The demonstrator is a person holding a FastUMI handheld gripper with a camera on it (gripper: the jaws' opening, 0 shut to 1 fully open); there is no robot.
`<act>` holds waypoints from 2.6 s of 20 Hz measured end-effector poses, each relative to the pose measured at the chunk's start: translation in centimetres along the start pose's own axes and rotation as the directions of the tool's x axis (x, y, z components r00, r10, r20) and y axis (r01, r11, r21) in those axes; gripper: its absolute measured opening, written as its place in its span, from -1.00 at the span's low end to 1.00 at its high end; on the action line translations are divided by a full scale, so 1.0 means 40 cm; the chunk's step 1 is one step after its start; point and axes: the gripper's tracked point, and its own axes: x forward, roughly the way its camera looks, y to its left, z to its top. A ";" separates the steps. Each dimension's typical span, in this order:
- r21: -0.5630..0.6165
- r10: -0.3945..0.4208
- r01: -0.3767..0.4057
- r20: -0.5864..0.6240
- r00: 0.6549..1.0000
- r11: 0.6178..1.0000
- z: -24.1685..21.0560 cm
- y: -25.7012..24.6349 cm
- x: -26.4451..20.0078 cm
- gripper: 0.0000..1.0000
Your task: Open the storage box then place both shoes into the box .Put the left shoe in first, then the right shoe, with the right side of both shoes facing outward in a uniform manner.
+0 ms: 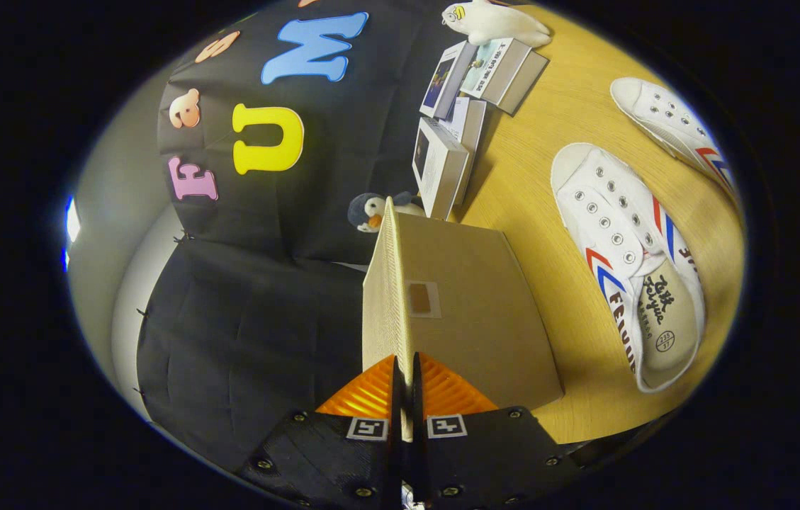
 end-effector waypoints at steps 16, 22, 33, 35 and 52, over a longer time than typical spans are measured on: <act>-0.151 0.171 -0.177 -0.050 0.984 0.973 -0.005 0.313 0.003 -0.93; -0.232 0.198 -0.215 -0.095 0.976 0.949 -0.059 0.424 0.045 -0.93; -0.381 0.165 -0.196 -0.113 0.980 0.903 -0.182 0.537 0.161 -0.88; -0.400 0.161 -0.195 -0.118 0.980 0.895 -0.207 0.546 0.183 -0.88; -0.538 0.140 -0.187 -0.127 0.982 0.822 -0.229 0.555 0.242 0.94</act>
